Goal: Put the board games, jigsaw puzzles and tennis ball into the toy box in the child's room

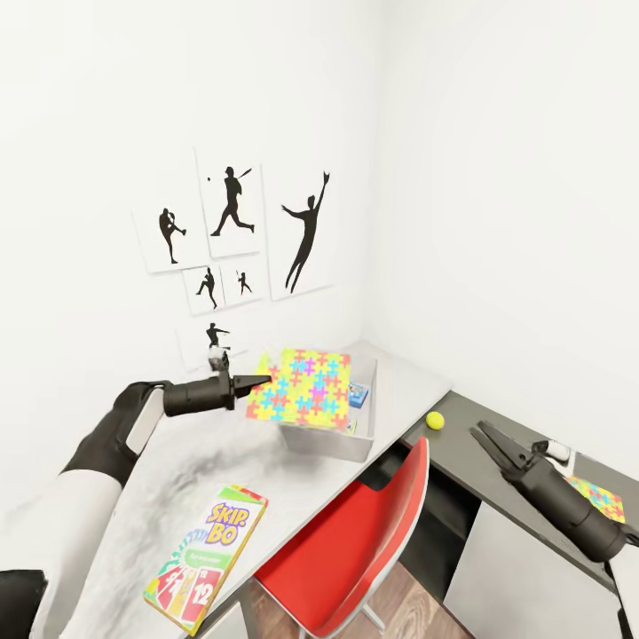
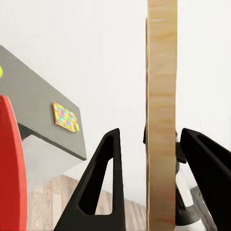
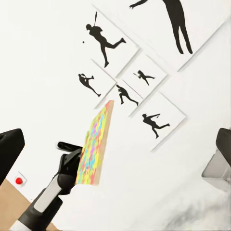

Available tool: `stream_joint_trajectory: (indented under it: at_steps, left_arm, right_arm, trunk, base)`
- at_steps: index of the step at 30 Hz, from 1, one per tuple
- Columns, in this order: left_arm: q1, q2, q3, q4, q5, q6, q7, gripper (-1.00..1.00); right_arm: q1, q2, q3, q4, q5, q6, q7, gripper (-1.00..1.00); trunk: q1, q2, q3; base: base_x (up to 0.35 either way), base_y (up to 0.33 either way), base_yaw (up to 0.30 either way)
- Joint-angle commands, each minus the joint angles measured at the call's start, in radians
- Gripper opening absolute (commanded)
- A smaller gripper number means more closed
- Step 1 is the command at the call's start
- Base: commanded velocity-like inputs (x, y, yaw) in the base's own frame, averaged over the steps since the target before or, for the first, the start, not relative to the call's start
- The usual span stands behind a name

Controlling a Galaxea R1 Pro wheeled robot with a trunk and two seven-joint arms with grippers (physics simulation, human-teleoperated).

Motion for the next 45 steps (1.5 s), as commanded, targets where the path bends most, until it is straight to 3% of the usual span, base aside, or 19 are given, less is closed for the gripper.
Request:
stream_joint_trajectory:
  at_steps: [1, 4, 8, 11, 14, 20, 36, 45]
  left_arm:
    - [-0.044, -0.017, -0.01, 0.049, -0.001, 0.005, 0.03, -1.0]
    - [-0.145, -0.081, -0.019, 0.183, -0.004, 0.004, 0.161, -1.0]
    - [-0.199, -0.154, -0.02, 0.243, -0.003, -0.001, 0.341, -1.0]
    - [-0.217, -0.187, -0.016, 0.262, 0.0, -0.005, 0.463, -1.0]
    - [-0.257, -0.199, -0.006, 0.305, 0.004, -0.014, 0.537, -1.0]
    - [-0.287, -0.204, 0.013, 0.331, 0.007, -0.015, 0.571, -1.0]
    - [-0.291, -0.208, 0.004, 0.338, -0.005, -0.033, 0.594, -1.0]
    - [-0.291, -0.232, 0.003, 0.34, -0.003, -0.045, 0.73, -1.0]
  right_arm:
    - [-0.001, 0.0, -0.018, 0.0, -0.002, 0.007, 0.001, 1.0]
    - [-0.001, 0.0, -0.049, 0.0, -0.002, 0.01, 0.0, 1.0]
    - [-0.001, 0.0, -0.06, 0.0, 0.005, 0.011, -0.001, 1.0]
    - [-0.001, 0.0, -0.064, 0.0, 0.008, 0.011, -0.001, 1.0]
    - [-0.001, 0.0, -0.084, 0.0, 0.009, 0.013, -0.001, 1.0]
    - [-0.001, 0.0, -0.111, 0.0, 0.011, 0.014, 0.0, 1.0]
    - [-0.001, 0.0, -0.116, 0.0, 0.012, 0.014, 0.003, 1.0]
    - [-0.001, 0.0, -0.117, 0.0, 0.012, 0.014, 0.003, 1.0]
  trunk:
    - [0.001, -0.002, -0.002]
    - [0.001, -0.002, -0.002]
    - [0.001, -0.002, -0.002]
    - [0.001, -0.002, -0.002]
    - [0.001, -0.002, -0.002]
    - [0.001, -0.002, -0.002]
    - [0.001, -0.002, -0.002]
    - [0.001, -0.002, -0.002]
  base:
    - [0.0, 0.0, 0.0]
    - [0.0, 0.0, 0.0]
    - [0.0, 0.0, 0.0]
    - [0.0, 0.0, 0.0]
    - [0.0, 0.0, 0.0]
    - [0.0, 0.0, 0.0]
    - [0.04, 0.0, 0.0]
    - [0.12, 0.0, 0.0]
